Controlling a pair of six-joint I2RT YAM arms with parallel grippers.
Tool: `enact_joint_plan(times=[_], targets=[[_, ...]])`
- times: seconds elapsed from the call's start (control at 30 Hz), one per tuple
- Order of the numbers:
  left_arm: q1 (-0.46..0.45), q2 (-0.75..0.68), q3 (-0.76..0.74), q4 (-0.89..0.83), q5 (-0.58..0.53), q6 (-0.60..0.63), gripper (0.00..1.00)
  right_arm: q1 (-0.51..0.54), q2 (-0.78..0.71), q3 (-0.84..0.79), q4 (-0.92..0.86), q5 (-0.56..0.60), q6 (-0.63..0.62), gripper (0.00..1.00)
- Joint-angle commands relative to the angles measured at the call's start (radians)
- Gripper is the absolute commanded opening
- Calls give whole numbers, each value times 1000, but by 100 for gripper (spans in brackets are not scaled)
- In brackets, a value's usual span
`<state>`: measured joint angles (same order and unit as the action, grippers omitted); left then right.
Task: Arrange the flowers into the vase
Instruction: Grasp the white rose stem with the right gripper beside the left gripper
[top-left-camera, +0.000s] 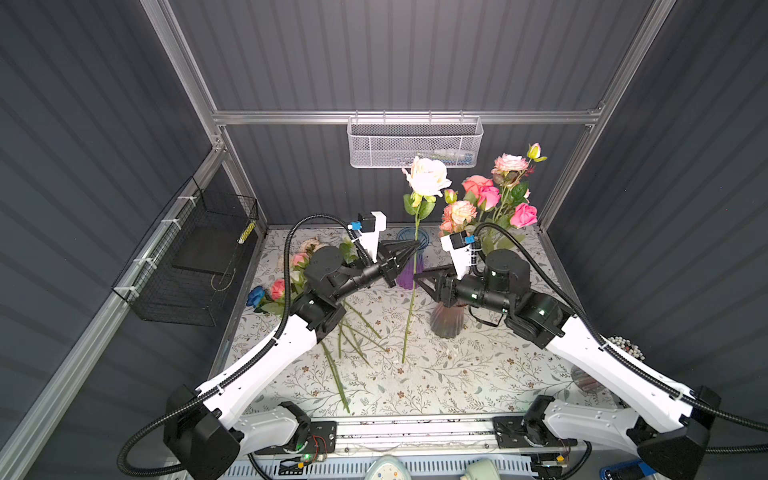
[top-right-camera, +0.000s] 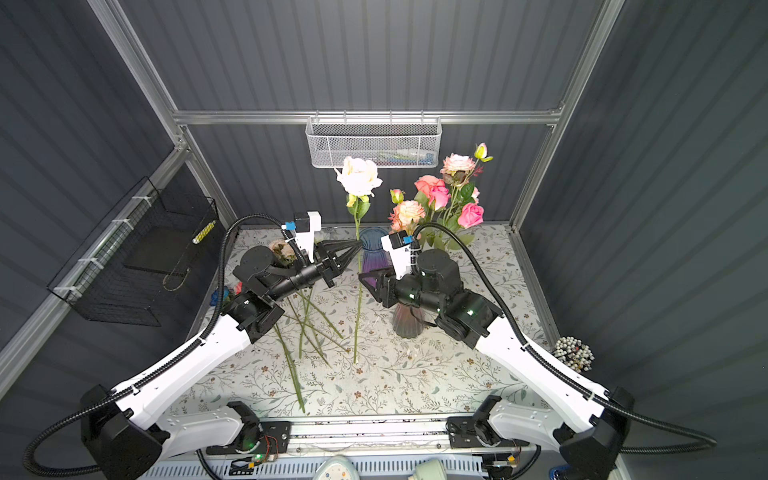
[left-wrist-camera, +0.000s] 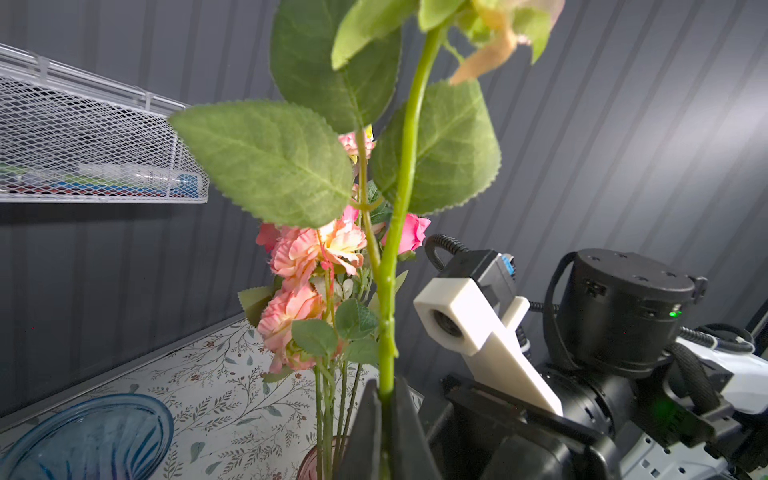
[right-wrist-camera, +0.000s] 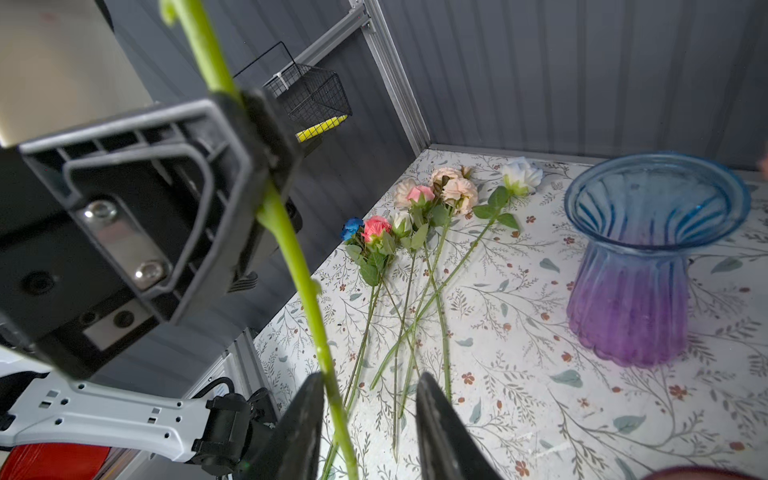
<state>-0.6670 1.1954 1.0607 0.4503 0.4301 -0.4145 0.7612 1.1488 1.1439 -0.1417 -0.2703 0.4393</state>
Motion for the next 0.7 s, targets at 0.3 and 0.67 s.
enact_joint_plan(times=[0.3,0.67], targets=[[-4,-40,-62,91,-1,-33,0,13,77,67,42,-29,21,23],[-3,-62,-61,20,-37,8,14,32,54,56,37,49,-3,10]])
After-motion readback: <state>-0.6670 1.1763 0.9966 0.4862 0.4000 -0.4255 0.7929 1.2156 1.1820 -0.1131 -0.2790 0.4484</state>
